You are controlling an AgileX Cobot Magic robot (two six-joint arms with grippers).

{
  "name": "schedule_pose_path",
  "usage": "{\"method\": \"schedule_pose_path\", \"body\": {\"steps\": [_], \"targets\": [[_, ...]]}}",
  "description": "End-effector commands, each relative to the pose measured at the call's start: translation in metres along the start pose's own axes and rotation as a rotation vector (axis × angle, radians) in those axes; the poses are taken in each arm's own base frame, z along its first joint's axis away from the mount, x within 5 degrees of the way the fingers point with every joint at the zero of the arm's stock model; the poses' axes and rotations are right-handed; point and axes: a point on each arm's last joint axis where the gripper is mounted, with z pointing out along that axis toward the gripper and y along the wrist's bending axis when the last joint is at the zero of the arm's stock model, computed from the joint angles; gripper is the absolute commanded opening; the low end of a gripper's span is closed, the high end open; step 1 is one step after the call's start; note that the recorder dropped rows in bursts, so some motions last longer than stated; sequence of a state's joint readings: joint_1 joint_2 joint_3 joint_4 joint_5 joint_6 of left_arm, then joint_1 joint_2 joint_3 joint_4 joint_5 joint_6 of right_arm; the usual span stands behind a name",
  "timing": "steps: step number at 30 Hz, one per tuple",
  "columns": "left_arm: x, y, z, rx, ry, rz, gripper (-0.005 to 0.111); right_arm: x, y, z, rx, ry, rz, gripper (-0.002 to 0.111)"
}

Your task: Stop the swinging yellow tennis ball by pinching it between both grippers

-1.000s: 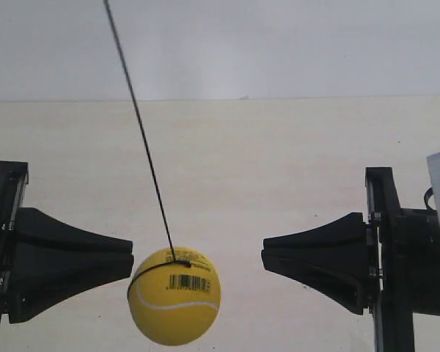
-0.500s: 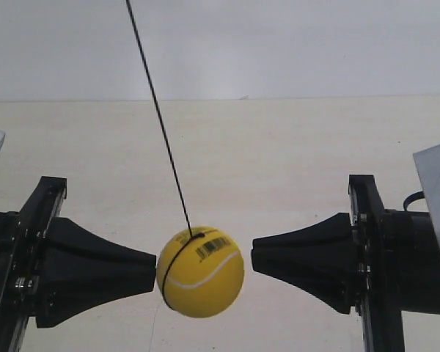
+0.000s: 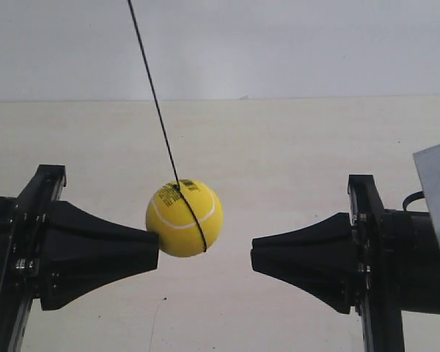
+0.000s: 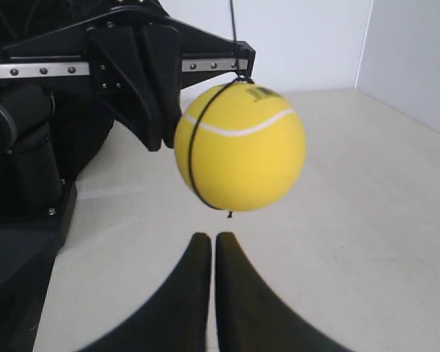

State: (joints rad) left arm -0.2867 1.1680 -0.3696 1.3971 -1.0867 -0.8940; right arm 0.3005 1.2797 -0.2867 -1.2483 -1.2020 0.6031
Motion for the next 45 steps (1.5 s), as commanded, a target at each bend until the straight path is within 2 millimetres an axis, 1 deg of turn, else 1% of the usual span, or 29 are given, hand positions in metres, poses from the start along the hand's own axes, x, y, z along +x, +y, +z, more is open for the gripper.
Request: {"method": "schedule_pose_path", "body": {"steps": [1, 8, 19, 26, 37, 41, 45], "targets": [[-0.001, 0.001, 0.0, -0.013, -0.028, -0.005, 0.005, -0.004, -0.001, 0.0, 0.005, -0.03, -0.014, 0.0], [0.003, 0.01, 0.0, -0.12, 0.005, -0.031, 0.005, -0.008, -0.008, 0.0, 0.076, -0.077, -0.004, 0.0], [0.004, 0.009, 0.0, -0.11, 0.014, -0.024, 0.005, -0.008, -0.008, 0.0, 0.081, -0.08, -0.002, 0.0], [0.007, 0.013, -0.001, -0.149, 0.042, -0.028, 0.005, -0.008, -0.008, 0.0, 0.081, -0.08, -0.002, 0.0], [0.006, 0.014, -0.001, -0.164, 0.039, -0.04, 0.005, -0.008, -0.008, 0.0, 0.076, -0.077, -0.004, 0.0], [0.008, 0.019, -0.005, -0.255, 0.082, -0.062, 0.005, -0.008, -0.008, 0.0, 0.075, -0.076, -0.004, 0.0], [0.002, 0.017, -0.013, -0.33, 0.089, -0.053, 0.005, -0.008, -0.008, 0.0, 0.075, -0.076, -0.004, 0.0]]}}
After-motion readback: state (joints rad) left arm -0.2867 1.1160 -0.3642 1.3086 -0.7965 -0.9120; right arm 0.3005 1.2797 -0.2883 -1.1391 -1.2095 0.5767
